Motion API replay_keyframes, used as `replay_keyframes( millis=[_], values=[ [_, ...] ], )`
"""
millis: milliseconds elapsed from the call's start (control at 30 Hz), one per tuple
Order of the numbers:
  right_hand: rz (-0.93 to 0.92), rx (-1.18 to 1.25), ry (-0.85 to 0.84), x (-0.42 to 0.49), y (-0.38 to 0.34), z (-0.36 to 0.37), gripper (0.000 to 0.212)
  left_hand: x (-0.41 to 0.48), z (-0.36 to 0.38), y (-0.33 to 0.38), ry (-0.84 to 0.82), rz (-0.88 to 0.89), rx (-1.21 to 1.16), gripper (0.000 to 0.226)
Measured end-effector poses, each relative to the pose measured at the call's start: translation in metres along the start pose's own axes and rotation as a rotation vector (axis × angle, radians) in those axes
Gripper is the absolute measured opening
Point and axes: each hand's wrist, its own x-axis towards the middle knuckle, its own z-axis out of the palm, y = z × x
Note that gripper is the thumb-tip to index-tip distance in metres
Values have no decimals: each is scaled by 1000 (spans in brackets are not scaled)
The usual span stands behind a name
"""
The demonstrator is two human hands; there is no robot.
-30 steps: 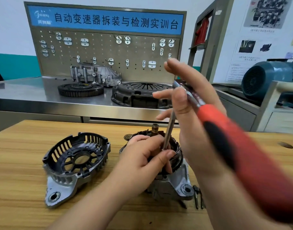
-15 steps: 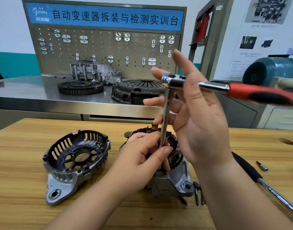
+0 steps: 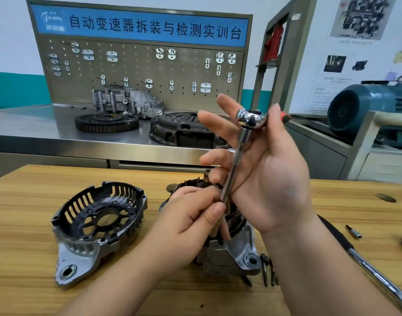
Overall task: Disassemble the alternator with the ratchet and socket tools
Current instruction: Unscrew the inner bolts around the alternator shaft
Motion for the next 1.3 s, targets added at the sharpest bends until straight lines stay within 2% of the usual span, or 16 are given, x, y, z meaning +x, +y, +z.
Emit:
replay_keyframes(
  millis=[67, 167, 267, 367, 467, 567, 667, 767, 867, 967, 1067, 1133, 1233, 1300],
  values=[
    [-85, -61, 12, 1, 3, 2, 49, 0, -1, -1, 16, 10, 9, 40],
    [-339, -343, 69, -1, 3, 5, 31, 0, -2, 0, 11, -67, -12, 41],
    [-453, -496, 60, -1, 3, 7, 31, -1, -2, 2, 21, -66, -5, 41],
    [-343, -324, 34, -1, 5, 11, 32, 0, -1, 2, 25, -29, -40, 47],
    [-117, -117, 36, 0, 4, 10, 47, 0, 0, 2, 3, -1, -85, 51],
    [-9, 1, 19, -1, 0, 4, 56, 1, 0, 1, -17, 29, -17, 48],
    [-35, 11, 11, -2, 3, 6, 51, 1, -1, 0, 0, 40, 16, 45],
    [-184, -98, 40, -1, 4, 11, 38, 1, -2, 0, 24, 31, -18, 42],
    [-302, -178, 69, -2, 2, 15, 36, 1, -1, 1, 30, 2, -46, 40],
    [-227, -82, 21, -3, 6, 18, 43, 2, -2, 2, 26, 36, -89, 32],
    [-73, -21, 24, -2, 6, 15, 53, 3, -3, 5, -1, 90, -1, 21],
    [-13, -8, 21, -2, 4, 11, 55, 3, -2, 5, -30, 83, 46, 22],
    [-3, -4, 25, -1, 5, 10, 53, 3, -3, 5, -50, 81, 57, 25],
    [-64, -8, 46, -1, 8, 13, 49, 3, -3, 5, -42, 90, 61, 25]
  ],
)
